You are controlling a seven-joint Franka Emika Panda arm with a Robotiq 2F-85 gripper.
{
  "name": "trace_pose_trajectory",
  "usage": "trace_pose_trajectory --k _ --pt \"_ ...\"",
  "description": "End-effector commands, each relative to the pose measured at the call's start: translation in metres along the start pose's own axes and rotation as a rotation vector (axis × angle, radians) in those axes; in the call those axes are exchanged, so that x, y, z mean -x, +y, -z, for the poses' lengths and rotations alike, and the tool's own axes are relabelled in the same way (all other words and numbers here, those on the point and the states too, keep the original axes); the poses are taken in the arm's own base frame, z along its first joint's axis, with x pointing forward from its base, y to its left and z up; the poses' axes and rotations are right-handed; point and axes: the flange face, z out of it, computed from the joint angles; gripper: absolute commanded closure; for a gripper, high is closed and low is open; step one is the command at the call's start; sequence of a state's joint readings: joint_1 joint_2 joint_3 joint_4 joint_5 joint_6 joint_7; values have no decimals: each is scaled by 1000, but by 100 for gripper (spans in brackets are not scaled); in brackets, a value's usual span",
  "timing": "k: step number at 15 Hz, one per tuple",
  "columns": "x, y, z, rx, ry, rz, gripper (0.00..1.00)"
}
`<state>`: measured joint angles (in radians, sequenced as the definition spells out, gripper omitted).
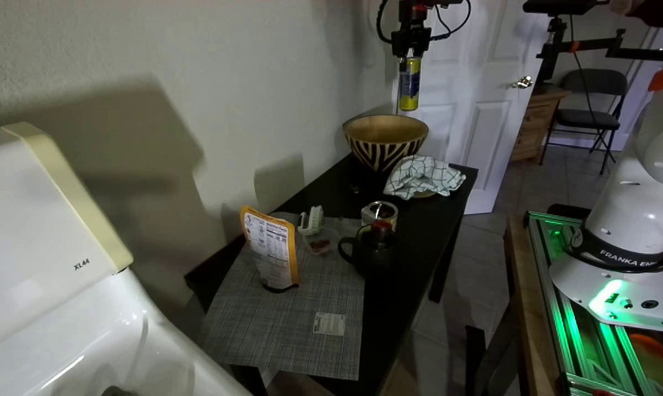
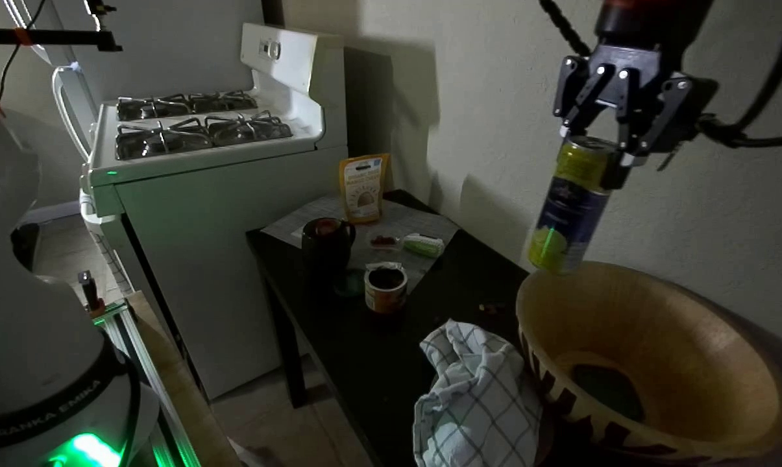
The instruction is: Put the can in the brown bowl
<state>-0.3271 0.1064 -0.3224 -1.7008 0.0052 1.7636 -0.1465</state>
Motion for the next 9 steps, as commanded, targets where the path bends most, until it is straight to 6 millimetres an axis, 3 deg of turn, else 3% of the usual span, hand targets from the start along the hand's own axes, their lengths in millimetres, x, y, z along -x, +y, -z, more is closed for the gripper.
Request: trace_pose_trajectory --k 1,5,9 --pt "-44 41 -24 30 4 -50 62" --pt "-85 53 -92 5 21 -141 62" --pt "-112 42 -145 -16 37 -198 62"
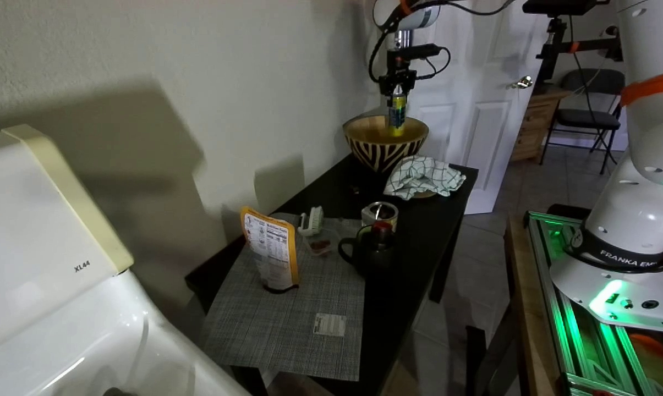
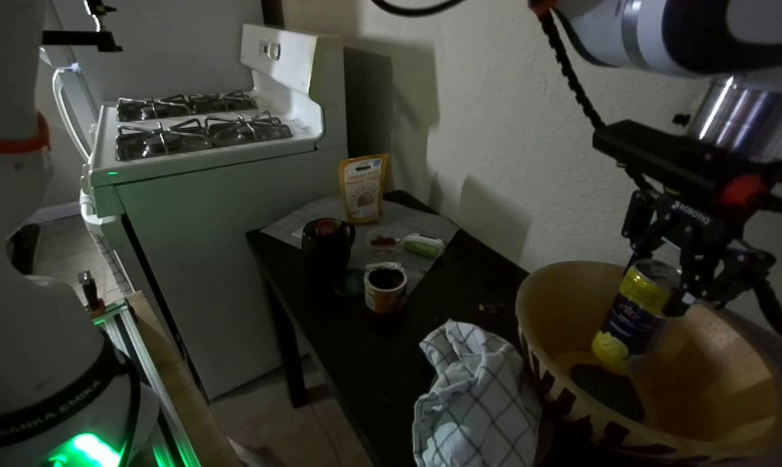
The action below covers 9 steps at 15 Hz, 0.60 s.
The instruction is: Put the can in the brown bowl
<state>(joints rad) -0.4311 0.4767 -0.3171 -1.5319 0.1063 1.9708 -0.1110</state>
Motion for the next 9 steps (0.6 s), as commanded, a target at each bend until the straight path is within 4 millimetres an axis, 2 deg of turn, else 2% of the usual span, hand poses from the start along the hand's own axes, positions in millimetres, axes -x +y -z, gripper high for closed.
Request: trace_pose_trajectory --k 1,3,7,9 --pt "-23 -19 -27 -35 15 -65 62" --pt "-27 -29 -40 -35 26 -95 62" --pt "-27 -35 -52 -53 62 -158 62" --pt "-28 -33 -54 -48 85 -193 62"
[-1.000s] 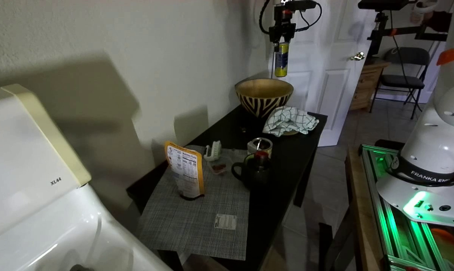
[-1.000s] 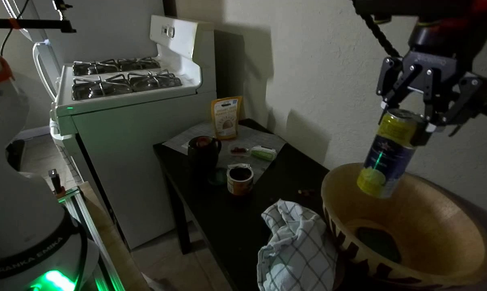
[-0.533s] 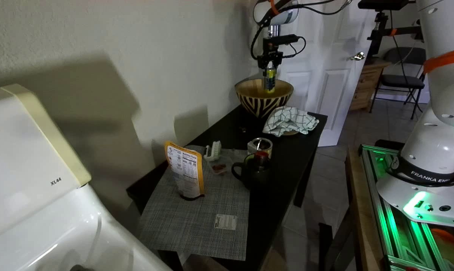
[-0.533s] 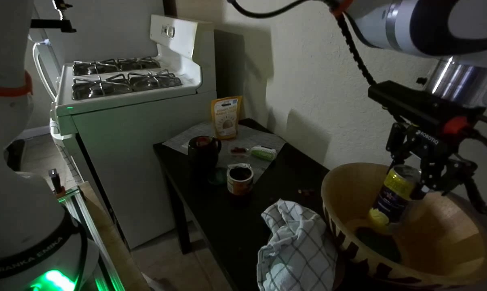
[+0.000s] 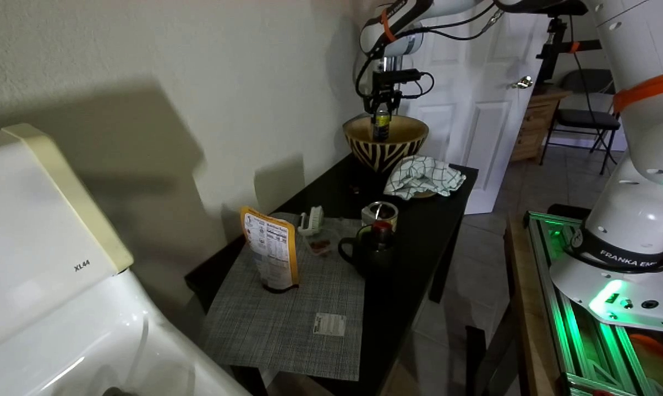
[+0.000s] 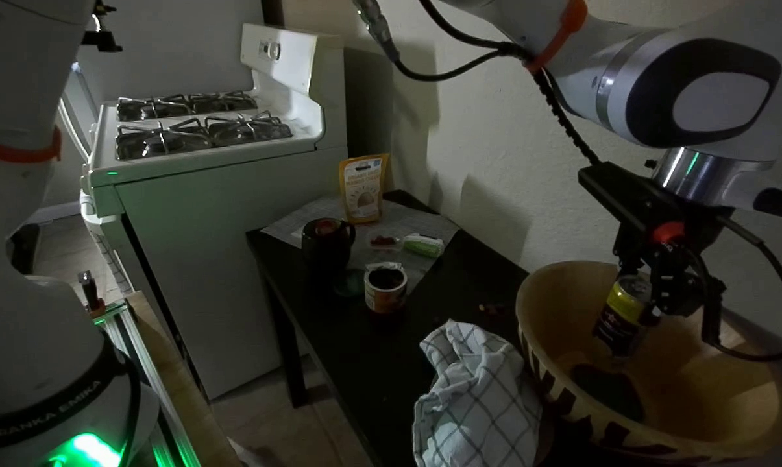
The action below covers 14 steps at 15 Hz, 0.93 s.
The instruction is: Put the can in the brown bowl
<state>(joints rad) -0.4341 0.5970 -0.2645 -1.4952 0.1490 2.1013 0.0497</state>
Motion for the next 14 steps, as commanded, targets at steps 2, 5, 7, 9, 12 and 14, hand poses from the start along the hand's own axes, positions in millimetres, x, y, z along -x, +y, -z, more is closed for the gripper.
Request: trace_pose_trajectory --k 2,5,7,9,12,14 --pt "-6 9 -5 1 63 -106 62" --pt "-7 12 -23 8 47 -144 62" --pt "-5 10 -38 10 25 -157 62" --pt "-6 10 -52 18 19 -170 62" --pt "-9 13 -53 19 35 -189 12" --pt "-8 14 -45 17 35 -191 6"
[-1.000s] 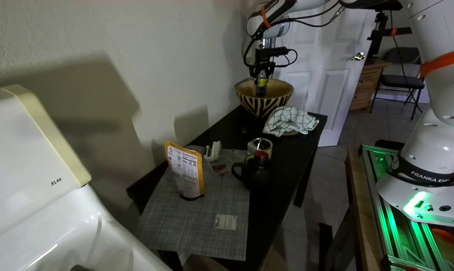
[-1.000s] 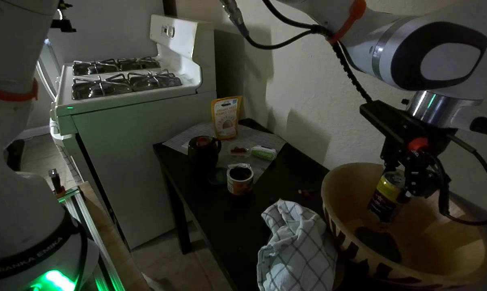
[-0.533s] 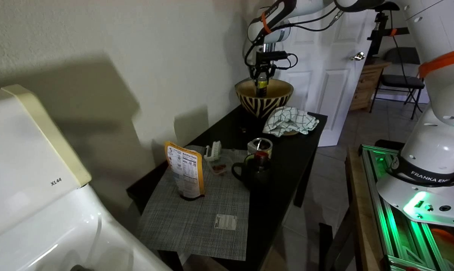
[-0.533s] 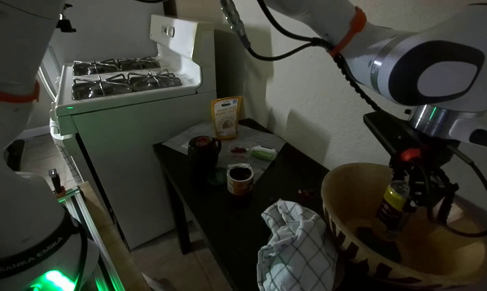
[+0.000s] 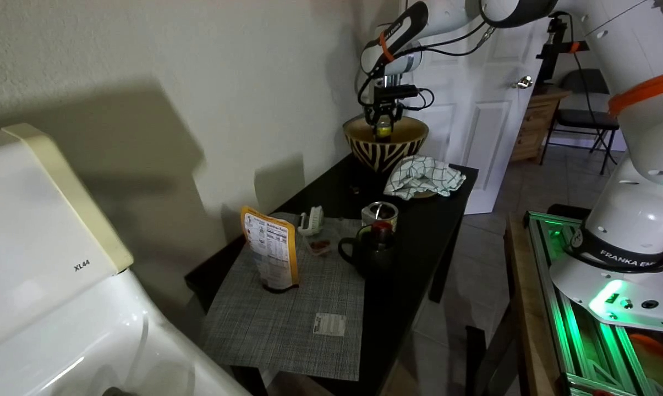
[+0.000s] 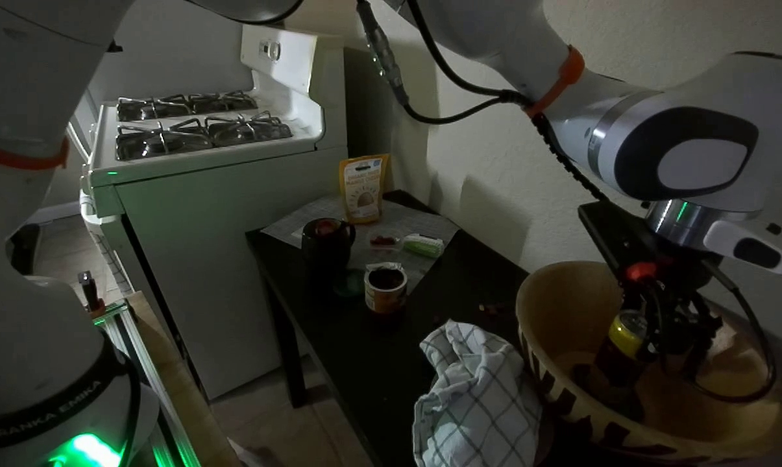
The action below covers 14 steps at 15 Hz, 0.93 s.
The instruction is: Put the can in the brown bowl
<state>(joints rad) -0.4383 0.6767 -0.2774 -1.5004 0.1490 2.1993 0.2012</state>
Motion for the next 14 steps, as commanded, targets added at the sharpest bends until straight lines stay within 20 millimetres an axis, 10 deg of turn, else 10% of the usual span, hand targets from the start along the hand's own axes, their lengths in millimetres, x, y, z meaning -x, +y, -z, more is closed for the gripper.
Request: trace_pose_trajectory --k 1,9,14 --pt "0 5 13 -20 11 -22 0" --pt "54 15 132 -138 29 305 0" --pt "135 1 146 -164 -51 576 0"
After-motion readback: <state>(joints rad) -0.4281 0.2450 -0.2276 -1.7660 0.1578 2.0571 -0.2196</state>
